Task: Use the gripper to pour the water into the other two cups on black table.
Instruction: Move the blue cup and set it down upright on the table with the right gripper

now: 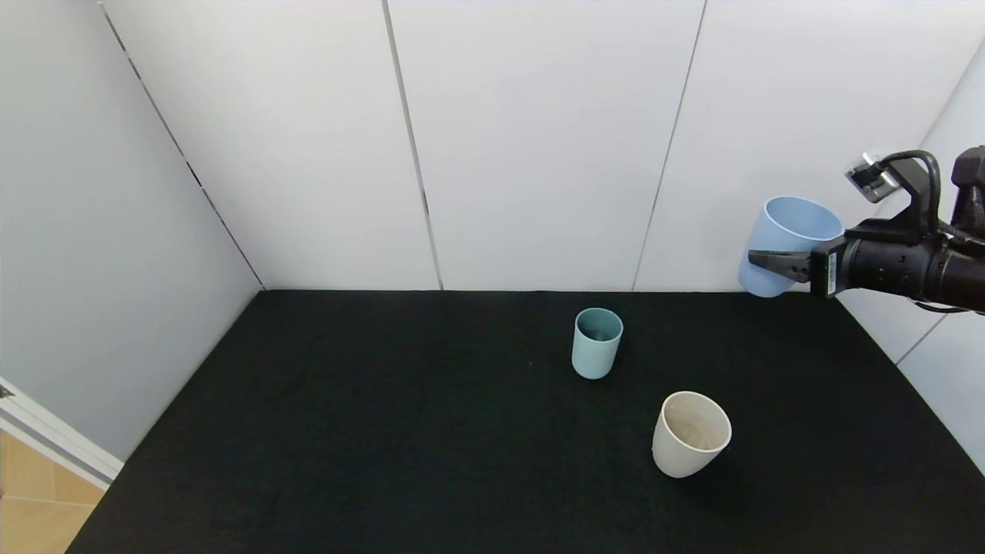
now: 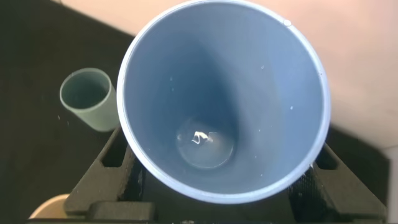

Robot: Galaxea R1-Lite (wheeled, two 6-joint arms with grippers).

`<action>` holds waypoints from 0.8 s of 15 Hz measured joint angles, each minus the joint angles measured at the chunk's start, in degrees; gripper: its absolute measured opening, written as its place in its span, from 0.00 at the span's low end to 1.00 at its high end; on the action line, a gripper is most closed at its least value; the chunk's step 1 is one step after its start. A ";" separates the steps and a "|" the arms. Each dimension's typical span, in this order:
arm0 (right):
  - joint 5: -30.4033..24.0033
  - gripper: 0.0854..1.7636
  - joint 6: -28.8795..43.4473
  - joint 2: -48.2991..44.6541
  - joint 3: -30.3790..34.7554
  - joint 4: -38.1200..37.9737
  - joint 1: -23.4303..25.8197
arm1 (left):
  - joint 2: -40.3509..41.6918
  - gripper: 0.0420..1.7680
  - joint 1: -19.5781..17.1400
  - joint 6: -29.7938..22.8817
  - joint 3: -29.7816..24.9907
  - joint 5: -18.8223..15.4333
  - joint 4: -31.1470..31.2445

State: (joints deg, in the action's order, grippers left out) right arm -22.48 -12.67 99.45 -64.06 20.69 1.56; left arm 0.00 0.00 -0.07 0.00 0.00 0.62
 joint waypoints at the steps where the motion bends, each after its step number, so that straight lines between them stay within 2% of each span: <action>1: -0.12 0.70 1.38 0.99 0.32 1.58 0.15 | 0.00 0.97 0.00 0.00 0.00 0.00 -0.02; 6: -0.30 0.70 3.11 6.69 5.80 15.19 -0.33 | 0.00 0.97 0.00 0.00 0.00 0.00 0.00; 9: -0.34 0.70 7.35 9.70 7.49 18.12 -0.79 | 0.00 0.97 0.00 0.00 0.00 0.00 0.00; 12: -0.30 0.70 8.05 12.02 8.63 19.49 -0.74 | 0.00 0.97 0.05 -0.02 0.00 0.00 -0.02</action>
State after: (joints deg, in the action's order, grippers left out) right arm -22.78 -4.62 111.47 -55.43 40.18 0.82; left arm 0.00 0.05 -0.10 0.00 0.00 0.60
